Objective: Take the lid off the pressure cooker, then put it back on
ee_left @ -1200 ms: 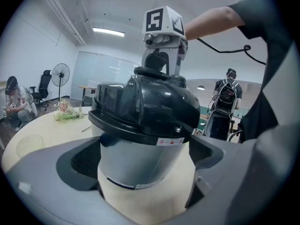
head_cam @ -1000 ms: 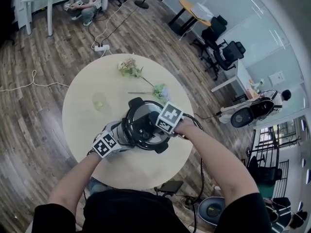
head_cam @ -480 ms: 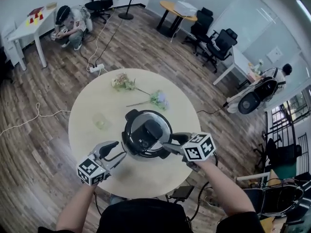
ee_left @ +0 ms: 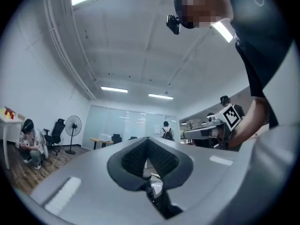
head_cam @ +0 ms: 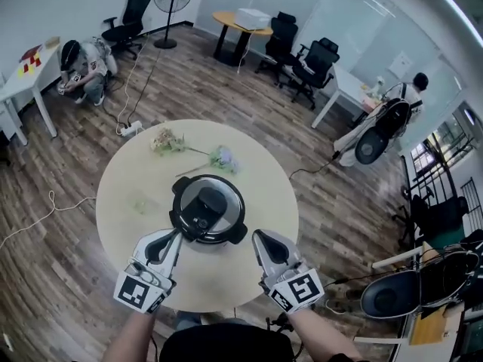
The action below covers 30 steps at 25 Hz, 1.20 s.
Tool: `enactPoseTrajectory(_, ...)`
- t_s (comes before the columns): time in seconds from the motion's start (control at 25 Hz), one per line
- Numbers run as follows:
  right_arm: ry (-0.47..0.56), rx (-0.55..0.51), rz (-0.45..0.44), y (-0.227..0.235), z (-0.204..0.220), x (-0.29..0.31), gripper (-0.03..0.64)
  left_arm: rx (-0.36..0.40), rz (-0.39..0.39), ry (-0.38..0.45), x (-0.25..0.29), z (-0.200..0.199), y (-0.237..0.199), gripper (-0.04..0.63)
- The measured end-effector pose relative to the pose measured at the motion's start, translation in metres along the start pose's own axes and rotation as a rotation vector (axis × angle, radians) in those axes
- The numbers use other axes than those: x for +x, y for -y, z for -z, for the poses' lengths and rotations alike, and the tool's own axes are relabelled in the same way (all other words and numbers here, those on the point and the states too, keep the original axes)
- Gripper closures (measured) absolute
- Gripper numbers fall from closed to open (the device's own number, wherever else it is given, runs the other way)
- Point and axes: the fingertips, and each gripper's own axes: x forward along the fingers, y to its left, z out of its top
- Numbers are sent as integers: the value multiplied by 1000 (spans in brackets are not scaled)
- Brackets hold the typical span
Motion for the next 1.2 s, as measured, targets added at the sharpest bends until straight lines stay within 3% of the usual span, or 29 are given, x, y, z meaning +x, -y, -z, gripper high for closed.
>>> enactPoseTrajectory(0.2, 122, 43, 2, 8, -7, -64, 609, 44, -79, -55, -14, -22, 58, 595)
enactPoseTrajectory(0.52, 205, 178, -66, 42, 28, -180, 609, 160, -226, -109, -27, -31, 195, 595)
enactPoseTrajectory(0.64, 225, 202, -108, 45, 34, -202, 609, 186, -274, -86, -32, -35, 228, 595)
enactPoseTrajectory(0.92, 245, 163, -116, 30, 20, -246, 610, 226, -310, -95, -55, -54, 273, 595)
enactPoseTrajectory(1.2, 225, 114, -79, 20, 6, -257, 611, 237, -330, -76, -84, -65, 281, 595)
